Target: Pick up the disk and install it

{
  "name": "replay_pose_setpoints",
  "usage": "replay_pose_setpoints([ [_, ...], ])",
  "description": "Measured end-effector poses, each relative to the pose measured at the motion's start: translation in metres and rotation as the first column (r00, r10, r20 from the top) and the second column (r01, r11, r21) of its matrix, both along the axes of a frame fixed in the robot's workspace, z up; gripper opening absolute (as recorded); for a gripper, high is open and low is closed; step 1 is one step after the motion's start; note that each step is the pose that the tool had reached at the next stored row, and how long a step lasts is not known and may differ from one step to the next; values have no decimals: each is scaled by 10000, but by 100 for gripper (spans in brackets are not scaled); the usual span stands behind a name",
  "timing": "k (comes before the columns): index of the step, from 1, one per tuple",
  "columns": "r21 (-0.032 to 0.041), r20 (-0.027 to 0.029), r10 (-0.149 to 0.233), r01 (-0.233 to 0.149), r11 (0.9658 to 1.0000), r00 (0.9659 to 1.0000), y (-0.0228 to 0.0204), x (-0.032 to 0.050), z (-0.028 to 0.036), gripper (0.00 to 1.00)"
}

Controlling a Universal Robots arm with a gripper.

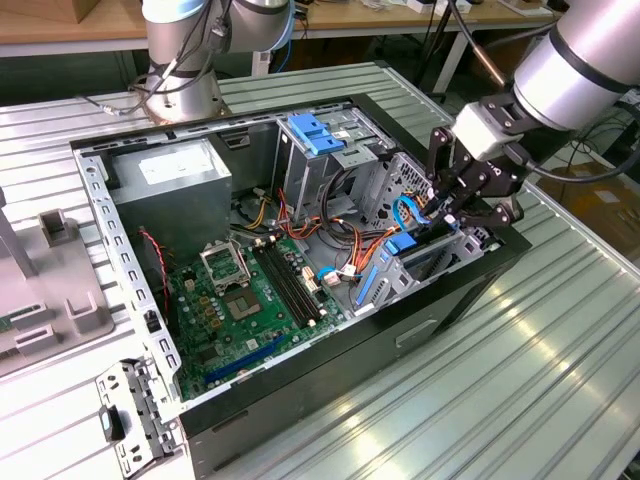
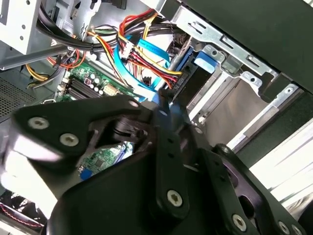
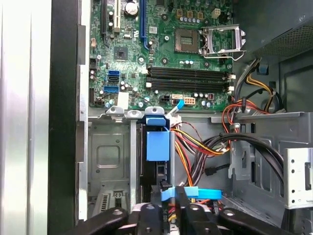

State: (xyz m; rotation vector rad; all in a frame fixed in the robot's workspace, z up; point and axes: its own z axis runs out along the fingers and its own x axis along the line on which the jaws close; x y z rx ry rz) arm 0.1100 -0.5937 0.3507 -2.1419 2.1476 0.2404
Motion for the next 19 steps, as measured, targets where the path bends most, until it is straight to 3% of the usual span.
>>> replay_pose_setpoints([
  [1, 1, 0, 0, 0, 10000, 10000, 2, 0, -1, 22],
  [3, -1, 0, -1, 1, 10000, 10000, 3, 0, 0, 11],
  [15, -2, -97, 0, 0, 10000, 10000, -22, 18, -70, 11],
  [19, 6, -99, 0, 0, 10000, 10000, -24, 24, -43, 11],
])
